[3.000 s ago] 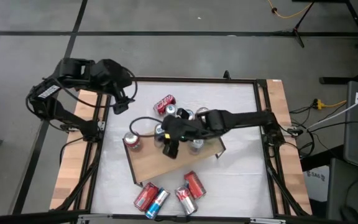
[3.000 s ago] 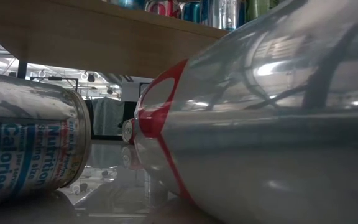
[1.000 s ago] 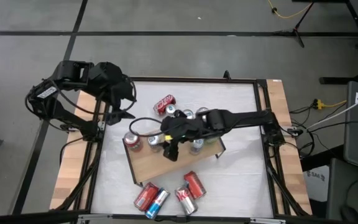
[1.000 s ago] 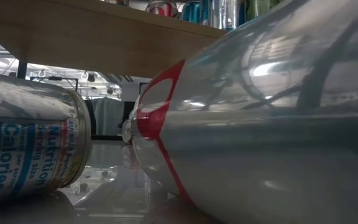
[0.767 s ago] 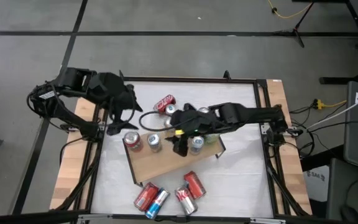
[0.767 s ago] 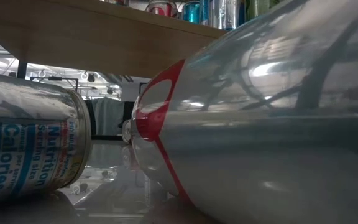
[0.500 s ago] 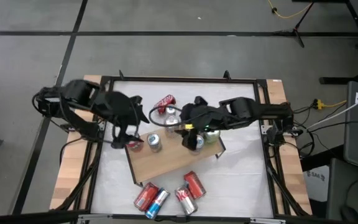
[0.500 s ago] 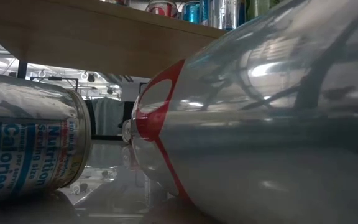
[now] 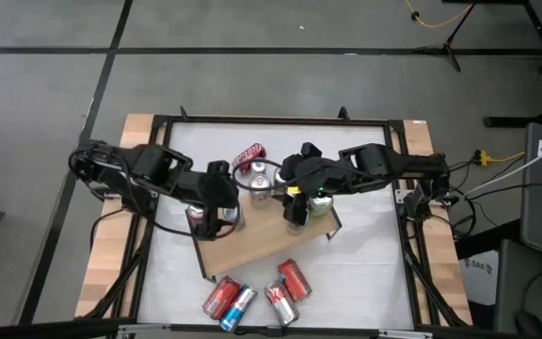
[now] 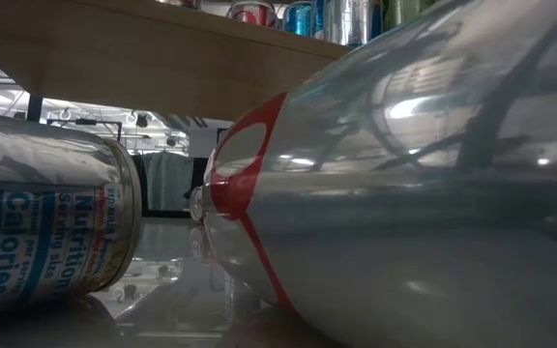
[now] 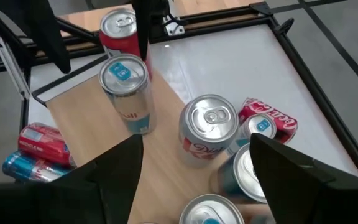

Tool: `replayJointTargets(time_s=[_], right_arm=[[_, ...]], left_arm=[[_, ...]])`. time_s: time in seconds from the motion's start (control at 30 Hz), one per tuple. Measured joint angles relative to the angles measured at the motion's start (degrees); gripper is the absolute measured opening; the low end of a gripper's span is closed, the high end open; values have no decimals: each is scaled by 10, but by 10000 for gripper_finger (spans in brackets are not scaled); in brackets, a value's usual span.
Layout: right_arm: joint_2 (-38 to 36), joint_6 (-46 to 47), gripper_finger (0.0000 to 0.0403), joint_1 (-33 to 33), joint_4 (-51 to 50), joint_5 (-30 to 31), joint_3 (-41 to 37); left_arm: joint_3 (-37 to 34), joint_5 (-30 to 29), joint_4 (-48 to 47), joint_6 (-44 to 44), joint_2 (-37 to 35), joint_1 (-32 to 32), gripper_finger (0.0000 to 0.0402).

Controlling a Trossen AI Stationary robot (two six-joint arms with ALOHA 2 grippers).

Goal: Place canned beverage on shelf
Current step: Put the blue soda can on the shelf

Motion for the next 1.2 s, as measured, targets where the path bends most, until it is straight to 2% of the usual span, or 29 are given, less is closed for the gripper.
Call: replayJointTargets(time_s=[0.3, 0.53, 1.2], right_arm=[[0, -31, 285, 0, -4, -2, 0], [0, -43, 285, 0, -4, -3, 0], [0, -43, 285, 0, -37, -4, 0]], left_arm=[[0, -2, -25, -16, 34, 2, 328], [-1, -41, -53, -31, 48, 3, 328], [-1, -41, -58, -48, 52, 3, 328]])
